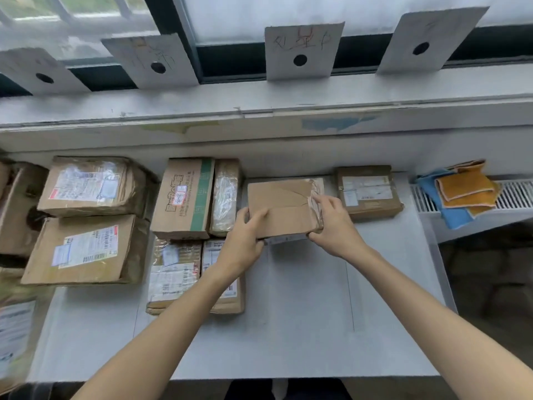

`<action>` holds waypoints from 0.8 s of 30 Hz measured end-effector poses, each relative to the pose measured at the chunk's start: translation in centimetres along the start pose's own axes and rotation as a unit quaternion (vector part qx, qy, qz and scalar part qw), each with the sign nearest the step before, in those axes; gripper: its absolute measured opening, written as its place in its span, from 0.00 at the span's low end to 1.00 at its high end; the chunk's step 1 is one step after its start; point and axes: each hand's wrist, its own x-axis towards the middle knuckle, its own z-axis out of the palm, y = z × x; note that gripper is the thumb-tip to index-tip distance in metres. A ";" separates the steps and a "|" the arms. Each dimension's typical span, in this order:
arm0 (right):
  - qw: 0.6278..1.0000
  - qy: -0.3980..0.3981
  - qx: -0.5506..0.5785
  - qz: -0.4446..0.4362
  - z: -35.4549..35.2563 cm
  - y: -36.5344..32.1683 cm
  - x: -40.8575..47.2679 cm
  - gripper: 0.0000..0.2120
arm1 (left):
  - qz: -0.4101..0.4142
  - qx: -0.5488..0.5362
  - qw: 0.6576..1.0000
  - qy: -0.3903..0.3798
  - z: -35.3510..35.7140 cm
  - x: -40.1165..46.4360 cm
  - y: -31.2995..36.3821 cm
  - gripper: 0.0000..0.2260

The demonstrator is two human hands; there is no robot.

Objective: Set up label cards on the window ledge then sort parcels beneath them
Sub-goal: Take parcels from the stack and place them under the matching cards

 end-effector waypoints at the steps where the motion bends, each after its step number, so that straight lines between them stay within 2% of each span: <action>1: 1.000 0.002 0.004 -0.004 0.2 0.2 0.8 0.42 | -0.004 -0.002 1.000 0.006 0.3 0.8 -0.1 0.32; 9: 0.999 0.039 0.024 0.014 2.0 1.1 6.5 0.31 | -0.041 -0.022 0.998 0.039 2.5 6.8 -0.8 0.28; 13: 0.999 0.051 0.014 0.008 3.7 1.4 7.6 0.30 | -0.060 -0.070 0.994 0.052 3.9 7.6 -1.1 0.28; 15: 0.999 0.052 -0.001 0.005 4.0 1.6 7.7 0.31 | -0.049 -0.054 0.996 0.049 4.4 7.1 -1.2 0.30; 19: 0.997 0.056 -0.050 -0.026 4.2 1.5 6.0 0.36 | 0.025 0.016 0.998 0.046 4.3 4.8 -0.6 0.31; 24: 0.993 0.035 -0.099 -0.062 4.6 0.9 0.8 0.38 | 0.056 0.027 0.998 0.029 3.1 1.2 -0.3 0.32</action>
